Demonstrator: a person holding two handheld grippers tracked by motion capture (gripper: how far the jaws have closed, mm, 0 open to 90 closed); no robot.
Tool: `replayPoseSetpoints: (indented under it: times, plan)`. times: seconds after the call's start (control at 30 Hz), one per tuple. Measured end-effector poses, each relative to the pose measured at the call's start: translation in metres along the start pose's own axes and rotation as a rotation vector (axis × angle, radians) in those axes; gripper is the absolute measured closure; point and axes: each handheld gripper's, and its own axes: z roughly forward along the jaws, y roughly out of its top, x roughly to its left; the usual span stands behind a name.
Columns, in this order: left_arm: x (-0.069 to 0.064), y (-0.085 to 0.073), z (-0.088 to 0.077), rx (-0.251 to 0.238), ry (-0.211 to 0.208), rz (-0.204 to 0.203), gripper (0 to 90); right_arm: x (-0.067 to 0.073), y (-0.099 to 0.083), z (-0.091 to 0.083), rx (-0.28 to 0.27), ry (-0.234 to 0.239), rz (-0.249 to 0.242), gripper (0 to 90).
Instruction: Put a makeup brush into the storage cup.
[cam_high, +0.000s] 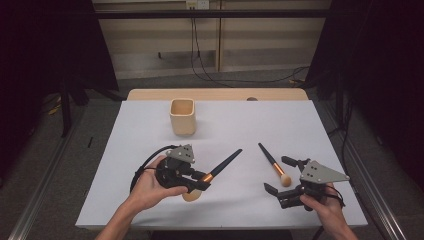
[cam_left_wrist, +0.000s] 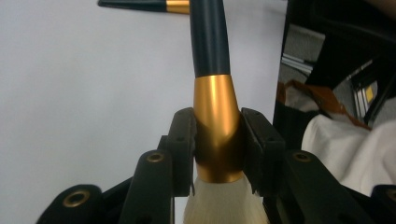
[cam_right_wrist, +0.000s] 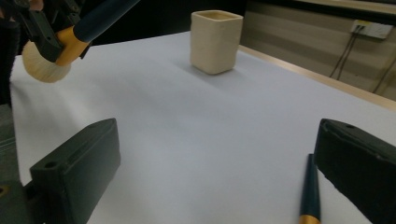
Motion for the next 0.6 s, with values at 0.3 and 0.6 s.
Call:
replayPoseSetpoints:
  times: [0.3,0.6]
  plan:
    - [-0.007,0.009,0.007,0.079,-0.023,0.056,66.7,0.007,0.014,0.012,0.057,0.095,-0.023,0.9]
    - [-0.008,0.011,0.011,0.138,-0.041,0.090,66.7,0.007,0.029,0.027,0.164,0.186,-0.027,3.4]
